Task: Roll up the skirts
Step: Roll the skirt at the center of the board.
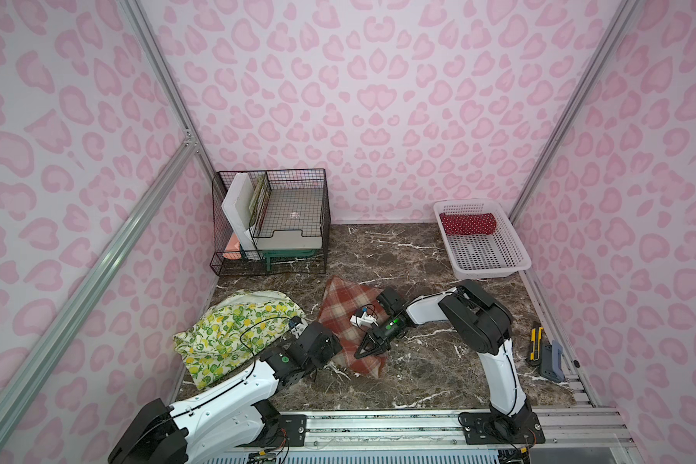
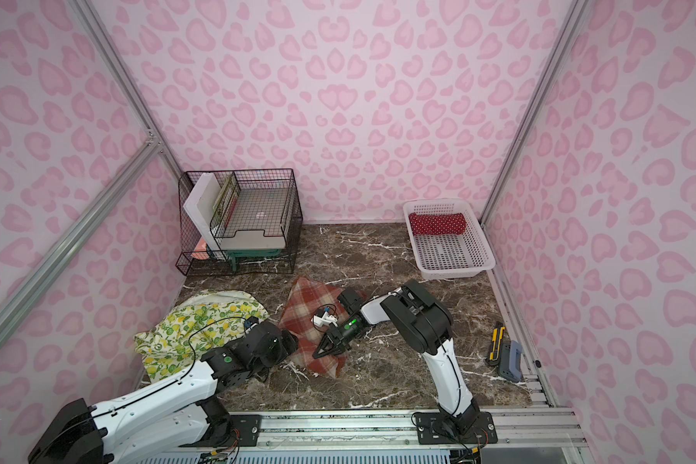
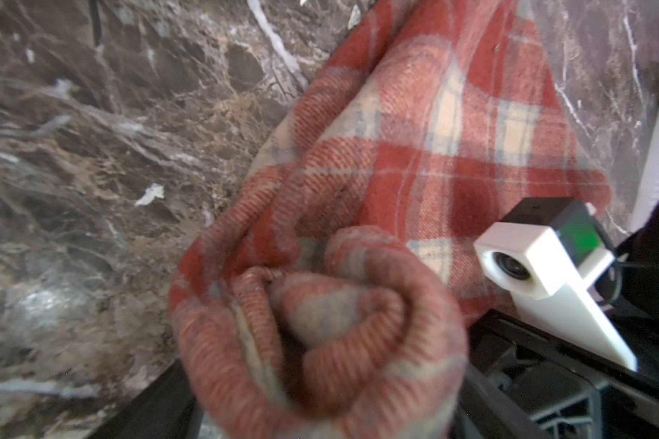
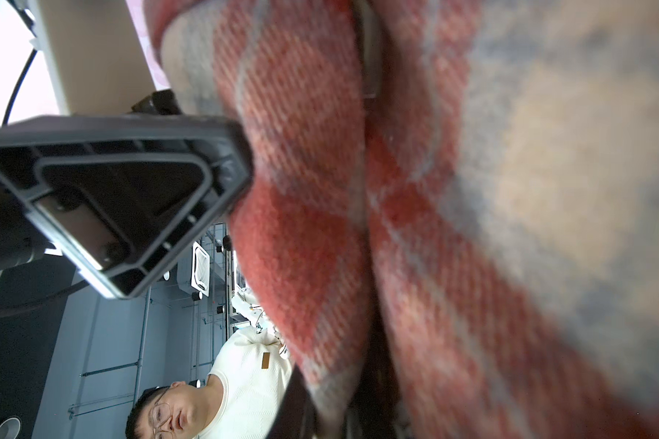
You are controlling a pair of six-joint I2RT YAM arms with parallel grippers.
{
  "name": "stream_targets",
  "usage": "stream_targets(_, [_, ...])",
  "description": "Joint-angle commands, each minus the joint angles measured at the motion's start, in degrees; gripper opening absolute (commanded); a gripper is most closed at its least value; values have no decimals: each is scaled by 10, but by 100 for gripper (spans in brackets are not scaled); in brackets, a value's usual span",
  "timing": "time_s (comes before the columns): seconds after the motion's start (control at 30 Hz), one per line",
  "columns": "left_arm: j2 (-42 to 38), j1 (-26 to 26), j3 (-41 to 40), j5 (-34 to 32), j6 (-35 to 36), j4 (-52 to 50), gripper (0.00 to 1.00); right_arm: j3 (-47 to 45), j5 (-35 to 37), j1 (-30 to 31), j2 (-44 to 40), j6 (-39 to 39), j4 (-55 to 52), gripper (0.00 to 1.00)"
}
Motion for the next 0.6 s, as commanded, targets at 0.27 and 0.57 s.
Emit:
stream_targets(0.27, [-10,0,-21,-71,15,-40,15,-36,159,-1,-7,4,-19,11])
stream_targets(0.57, [68,-1,45,-64,56,-53,0,-99,285,9,-103,-8,-64,47])
